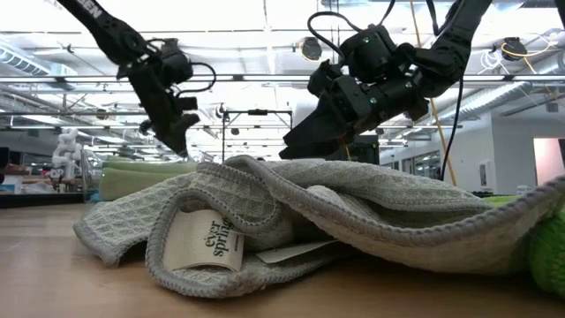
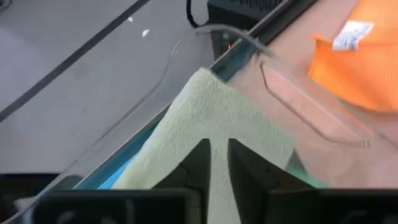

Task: Fold microfiber towels
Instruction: Stack the light green microfiber cloth on top of the light green microfiber cloth

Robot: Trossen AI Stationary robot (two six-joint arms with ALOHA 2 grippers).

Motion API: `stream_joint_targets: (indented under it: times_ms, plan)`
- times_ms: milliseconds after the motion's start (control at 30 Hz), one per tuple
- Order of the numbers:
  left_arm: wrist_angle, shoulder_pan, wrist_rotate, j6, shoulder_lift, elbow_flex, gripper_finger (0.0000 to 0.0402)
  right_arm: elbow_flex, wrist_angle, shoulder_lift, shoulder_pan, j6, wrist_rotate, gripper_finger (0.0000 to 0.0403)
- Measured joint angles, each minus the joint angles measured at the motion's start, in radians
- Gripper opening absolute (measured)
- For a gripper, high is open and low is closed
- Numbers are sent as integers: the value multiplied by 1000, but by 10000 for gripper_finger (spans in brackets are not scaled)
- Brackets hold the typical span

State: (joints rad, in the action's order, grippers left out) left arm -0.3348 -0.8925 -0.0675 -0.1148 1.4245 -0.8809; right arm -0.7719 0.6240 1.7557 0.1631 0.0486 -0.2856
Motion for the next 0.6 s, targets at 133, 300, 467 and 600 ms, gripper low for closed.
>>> stream_joint_targets:
  times_ms: [133,300,467,600]
  plan:
    - [61,-4,-3,42,32,58,9,0,0,0,-2,15,0,334]
    - [151,-6,-7,61,56,132,16,0,0,0,-2,19,0,334]
    - [203,-1,16,72,62,169,17,0,-1,0,-2,19,0,334]
    - [203,9,12,72,31,156,4,0,-1,0,-2,19,0,334]
